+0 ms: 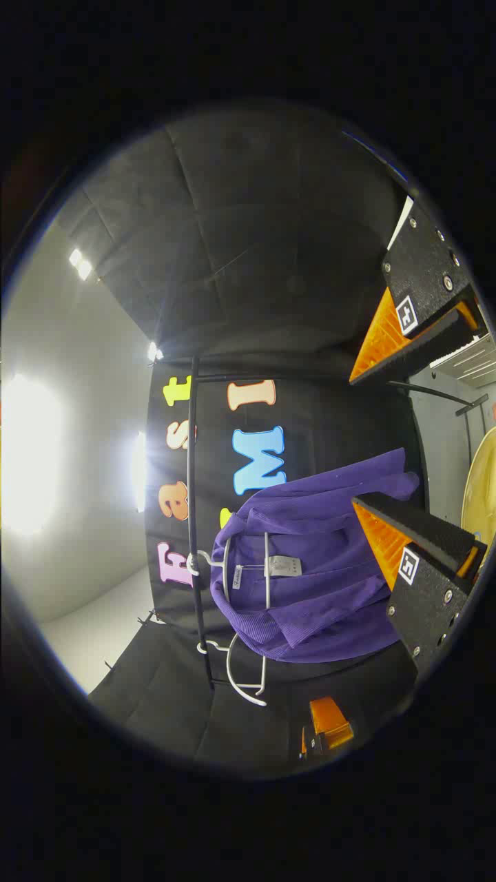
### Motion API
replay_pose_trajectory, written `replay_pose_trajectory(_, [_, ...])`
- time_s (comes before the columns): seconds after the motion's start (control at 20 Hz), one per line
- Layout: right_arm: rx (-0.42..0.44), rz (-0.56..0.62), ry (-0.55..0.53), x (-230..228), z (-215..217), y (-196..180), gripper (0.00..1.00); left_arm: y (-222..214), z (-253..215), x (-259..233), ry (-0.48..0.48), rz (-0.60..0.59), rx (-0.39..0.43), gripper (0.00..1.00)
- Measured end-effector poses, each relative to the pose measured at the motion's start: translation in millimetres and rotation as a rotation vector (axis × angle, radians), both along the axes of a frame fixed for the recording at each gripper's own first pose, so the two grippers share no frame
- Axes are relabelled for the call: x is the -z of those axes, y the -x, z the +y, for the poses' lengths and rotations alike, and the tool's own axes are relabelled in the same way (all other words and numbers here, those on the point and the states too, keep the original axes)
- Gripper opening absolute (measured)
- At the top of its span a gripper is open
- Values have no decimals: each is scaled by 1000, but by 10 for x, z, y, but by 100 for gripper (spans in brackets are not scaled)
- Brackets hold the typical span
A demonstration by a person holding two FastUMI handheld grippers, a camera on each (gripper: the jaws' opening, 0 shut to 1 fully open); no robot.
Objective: Grasp the clothes on the hanger with both hands and then place them into the laundry hamper below.
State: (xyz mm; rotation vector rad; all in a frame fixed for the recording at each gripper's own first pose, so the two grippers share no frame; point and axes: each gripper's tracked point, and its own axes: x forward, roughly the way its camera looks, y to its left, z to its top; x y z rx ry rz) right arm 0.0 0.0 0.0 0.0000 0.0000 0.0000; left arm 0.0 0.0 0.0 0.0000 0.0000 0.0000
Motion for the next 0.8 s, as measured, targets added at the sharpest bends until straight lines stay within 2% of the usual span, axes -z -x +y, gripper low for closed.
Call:
replay_pose_trajectory(0.35, [6, 12, -18, 53, -6, -70, 95, -127, -39, -34, -13, -2, -1, 99])
replay_pose_trajectory(0.8, [-12, 24, -45, 95, 20, -100, 95, -78, -52, -49, -21, -1, -4, 99])
